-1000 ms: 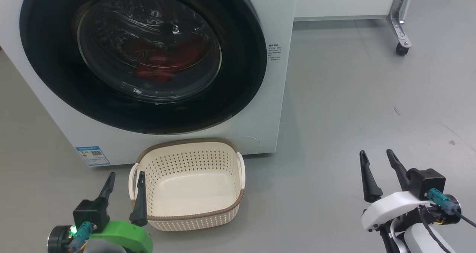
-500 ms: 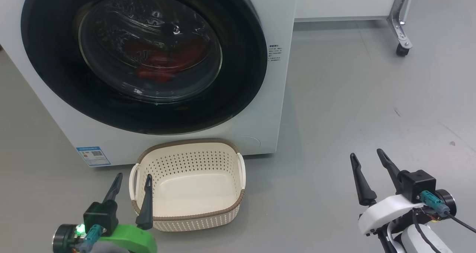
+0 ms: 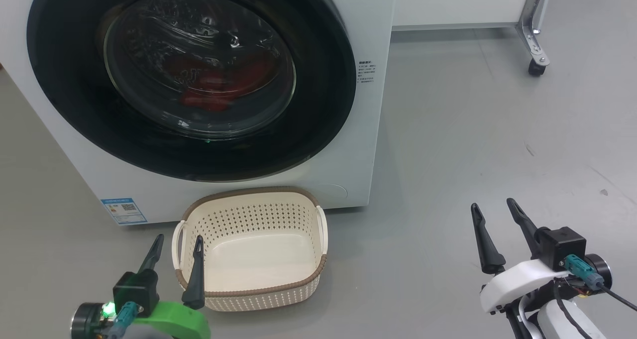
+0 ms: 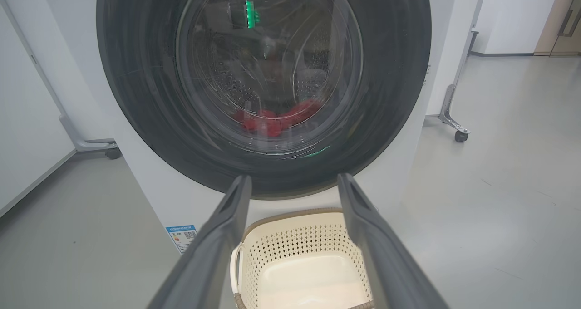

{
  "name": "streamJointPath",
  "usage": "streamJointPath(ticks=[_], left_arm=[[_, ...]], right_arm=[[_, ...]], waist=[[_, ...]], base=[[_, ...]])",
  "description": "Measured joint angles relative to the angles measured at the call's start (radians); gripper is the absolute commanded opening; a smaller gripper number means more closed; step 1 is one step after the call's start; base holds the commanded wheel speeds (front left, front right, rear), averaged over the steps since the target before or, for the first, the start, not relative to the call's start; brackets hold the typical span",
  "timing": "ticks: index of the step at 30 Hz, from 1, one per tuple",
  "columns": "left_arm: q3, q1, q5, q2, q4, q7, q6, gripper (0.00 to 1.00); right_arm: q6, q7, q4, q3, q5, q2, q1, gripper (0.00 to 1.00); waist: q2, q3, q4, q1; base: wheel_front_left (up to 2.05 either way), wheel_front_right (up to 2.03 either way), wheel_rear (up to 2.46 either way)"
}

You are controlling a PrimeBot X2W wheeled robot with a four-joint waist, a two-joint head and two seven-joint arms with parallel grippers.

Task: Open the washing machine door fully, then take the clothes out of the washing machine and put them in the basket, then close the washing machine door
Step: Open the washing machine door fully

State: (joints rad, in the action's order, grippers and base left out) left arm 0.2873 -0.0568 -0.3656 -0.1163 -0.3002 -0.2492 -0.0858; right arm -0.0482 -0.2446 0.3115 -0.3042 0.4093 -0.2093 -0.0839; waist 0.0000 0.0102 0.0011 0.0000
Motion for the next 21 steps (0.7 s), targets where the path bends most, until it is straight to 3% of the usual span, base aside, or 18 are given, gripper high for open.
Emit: streamJointPath(ticks=[4,5,6,21], left_arm=[[-0.004,0.0,0.008,0.001,-0.004,0.0,0.001,1.0],[-0.005,0.0,0.01,0.002,-0.004,0.0,0.002,1.0],[-0.006,0.0,0.012,0.003,-0.005,0.0,0.002,1.0],[-0.017,0.0,0.021,0.01,-0.011,0.0,0.004,1.0]], right_arm=[[0.0,0.0,0.0,0.002,0.0,0.006,0.0,1.0],[0.001,0.0,0.0,0.004,0.0,0.007,0.0,0.26],[0.002,0.0,0.0,0.007,0.0,0.007,0.0,0.0],[0.012,0.0,0.001,0.024,0.008,0.018,0.0,0.0]], waist=[[0.0,0.0,-0.001,0.0],[0.0,0.0,-0.001,0.0],[0.0,0.0,-0.001,0.0],[0.0,-0.001,-0.004,0.0]], base=[[0.0,0.0,0.0],[0.0,0.0,0.0],[0.0,0.0,0.0],[0.0,0.0,0.0]])
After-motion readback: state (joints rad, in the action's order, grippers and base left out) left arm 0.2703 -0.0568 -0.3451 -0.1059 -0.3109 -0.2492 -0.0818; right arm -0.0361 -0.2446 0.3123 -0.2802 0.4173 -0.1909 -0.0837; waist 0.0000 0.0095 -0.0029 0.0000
